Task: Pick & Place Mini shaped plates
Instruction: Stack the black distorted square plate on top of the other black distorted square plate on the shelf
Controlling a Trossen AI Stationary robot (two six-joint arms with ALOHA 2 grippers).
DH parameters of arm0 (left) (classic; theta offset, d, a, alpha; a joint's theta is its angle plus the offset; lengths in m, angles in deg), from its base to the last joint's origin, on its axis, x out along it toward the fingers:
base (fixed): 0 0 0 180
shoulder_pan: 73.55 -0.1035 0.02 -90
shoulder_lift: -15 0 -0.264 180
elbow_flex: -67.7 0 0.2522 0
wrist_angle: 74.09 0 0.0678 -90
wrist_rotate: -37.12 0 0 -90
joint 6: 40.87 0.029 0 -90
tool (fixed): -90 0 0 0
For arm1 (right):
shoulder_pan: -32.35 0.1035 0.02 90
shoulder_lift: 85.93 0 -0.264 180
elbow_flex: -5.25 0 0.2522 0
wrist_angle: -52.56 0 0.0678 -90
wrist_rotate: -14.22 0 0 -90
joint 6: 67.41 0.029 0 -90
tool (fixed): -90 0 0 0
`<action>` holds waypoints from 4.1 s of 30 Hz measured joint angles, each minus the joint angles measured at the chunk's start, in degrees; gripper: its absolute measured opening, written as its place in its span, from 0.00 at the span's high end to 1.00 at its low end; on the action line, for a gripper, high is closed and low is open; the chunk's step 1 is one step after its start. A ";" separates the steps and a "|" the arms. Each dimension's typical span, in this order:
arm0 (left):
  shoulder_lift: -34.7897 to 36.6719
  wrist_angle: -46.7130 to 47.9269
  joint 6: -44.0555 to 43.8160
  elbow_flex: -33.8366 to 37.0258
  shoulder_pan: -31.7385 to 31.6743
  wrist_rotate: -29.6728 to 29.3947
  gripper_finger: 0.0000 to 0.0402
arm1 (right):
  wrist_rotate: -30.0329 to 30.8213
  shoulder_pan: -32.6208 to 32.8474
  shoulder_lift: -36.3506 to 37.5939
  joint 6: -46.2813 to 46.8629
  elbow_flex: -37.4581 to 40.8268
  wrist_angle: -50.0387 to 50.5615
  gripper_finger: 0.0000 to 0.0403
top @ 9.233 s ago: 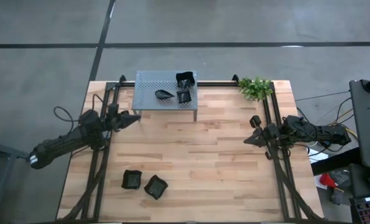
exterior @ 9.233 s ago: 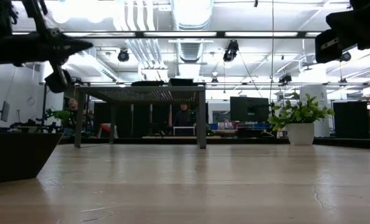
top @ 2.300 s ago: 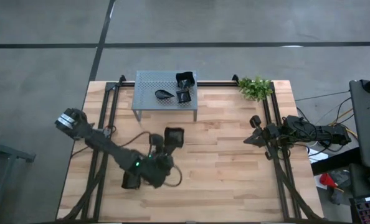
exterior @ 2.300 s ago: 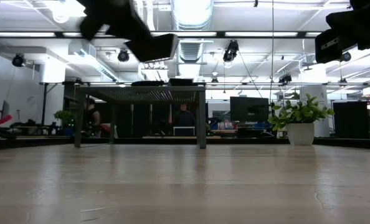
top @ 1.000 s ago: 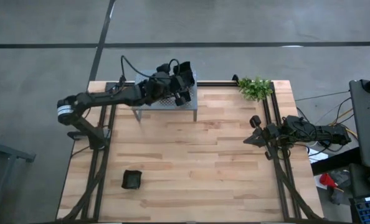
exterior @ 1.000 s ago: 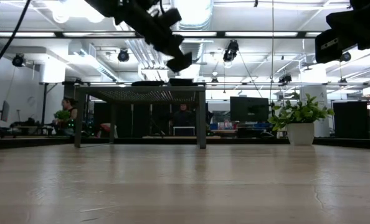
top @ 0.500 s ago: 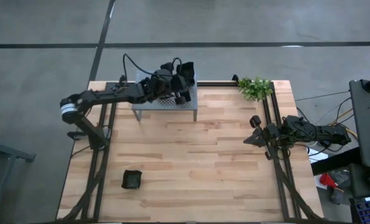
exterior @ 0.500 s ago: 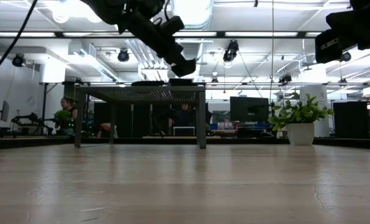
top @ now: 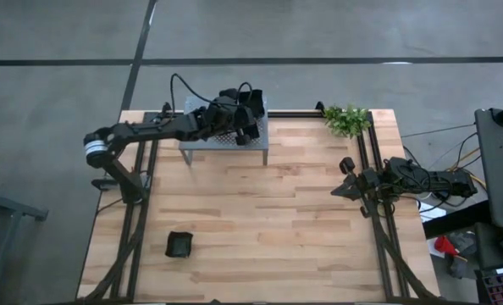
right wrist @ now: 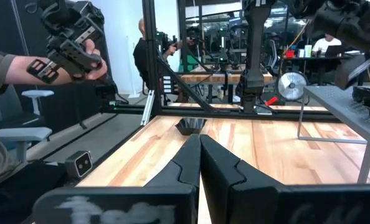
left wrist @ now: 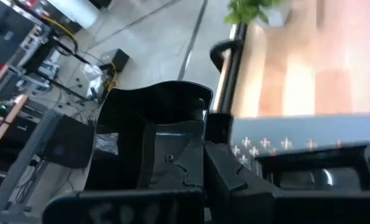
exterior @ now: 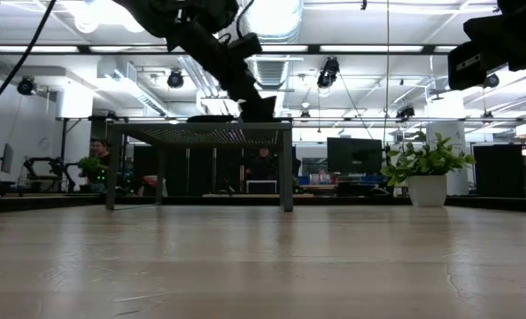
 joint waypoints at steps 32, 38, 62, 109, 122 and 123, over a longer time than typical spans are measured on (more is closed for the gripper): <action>-0.10 -0.19 -0.77 0.00 -0.43 -0.66 0.89 | 0.00 -0.01 0.00 0.02 0.00 0.00 0.98; -0.10 -0.27 -1.49 0.00 -0.47 -1.16 0.81 | 0.00 0.00 0.02 -0.07 0.00 0.00 0.98; 11.62 31.59 -18.46 0.00 16.23 -0.60 0.73 | -0.02 0.01 0.02 -0.07 0.00 -0.01 0.98; 9.49 34.59 -86.82 17.11 74.69 5.97 0.73 | -0.02 0.01 0.02 0.00 0.00 -0.02 0.98; 9.49 27.65 -92.54 23.74 76.92 6.97 0.73 | -0.01 -0.01 0.02 0.00 0.00 -0.01 0.98; 9.49 27.12 -92.64 24.21 77.06 7.04 0.73 | -0.02 -0.01 0.02 -0.03 0.00 -0.01 0.98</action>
